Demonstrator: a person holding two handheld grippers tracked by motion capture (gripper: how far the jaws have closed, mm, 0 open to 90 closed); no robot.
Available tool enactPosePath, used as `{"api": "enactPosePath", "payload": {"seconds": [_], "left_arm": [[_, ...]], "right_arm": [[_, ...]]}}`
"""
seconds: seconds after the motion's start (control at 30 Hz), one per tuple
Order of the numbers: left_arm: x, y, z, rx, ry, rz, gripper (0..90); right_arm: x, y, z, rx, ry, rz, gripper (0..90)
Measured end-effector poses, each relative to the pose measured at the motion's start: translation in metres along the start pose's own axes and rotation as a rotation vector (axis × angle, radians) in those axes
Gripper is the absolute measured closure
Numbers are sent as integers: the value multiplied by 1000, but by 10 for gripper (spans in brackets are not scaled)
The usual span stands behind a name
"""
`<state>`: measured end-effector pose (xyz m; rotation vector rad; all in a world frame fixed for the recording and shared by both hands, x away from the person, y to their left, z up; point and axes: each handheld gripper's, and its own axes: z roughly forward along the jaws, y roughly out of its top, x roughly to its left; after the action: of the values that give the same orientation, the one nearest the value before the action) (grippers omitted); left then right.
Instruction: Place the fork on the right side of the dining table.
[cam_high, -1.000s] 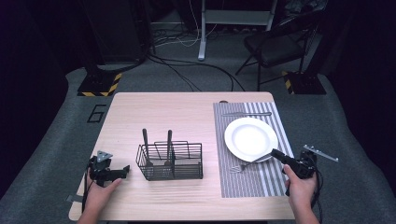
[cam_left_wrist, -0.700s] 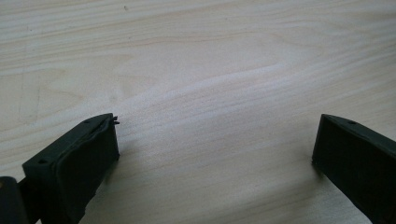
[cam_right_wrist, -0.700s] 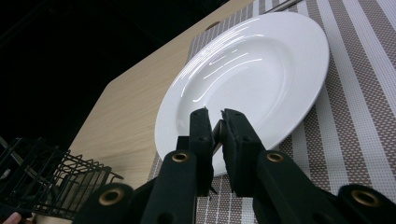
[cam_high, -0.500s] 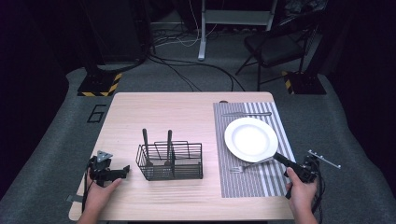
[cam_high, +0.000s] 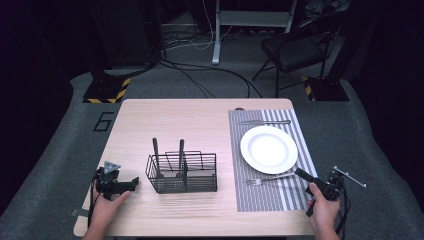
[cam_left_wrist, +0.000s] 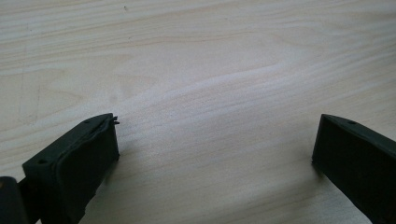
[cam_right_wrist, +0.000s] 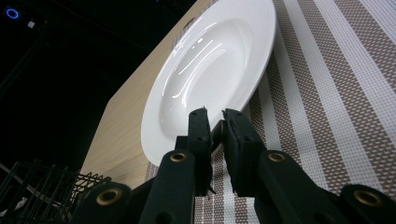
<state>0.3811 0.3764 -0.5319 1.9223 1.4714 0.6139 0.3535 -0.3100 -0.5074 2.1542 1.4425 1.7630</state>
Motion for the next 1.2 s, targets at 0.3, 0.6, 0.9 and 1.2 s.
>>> {"api": "enactPosePath", "payload": {"seconds": [0.3, 0.6, 0.9, 1.2], "left_arm": [[0, 0, 0, 0, 0, 0, 1], [0, 0, 0, 0, 0, 0, 1], [0, 0, 0, 0, 0, 0, 1], [0, 0, 0, 0, 0, 0, 1]], "right_arm": [[-12, -2, 2, 14, -26, 55, 792], [-22, -5, 3, 16, -17, 145, 793], [-33, -6, 3, 9, -19, 217, 789], [-35, -7, 4, 27, -86, 208, 735]]}}
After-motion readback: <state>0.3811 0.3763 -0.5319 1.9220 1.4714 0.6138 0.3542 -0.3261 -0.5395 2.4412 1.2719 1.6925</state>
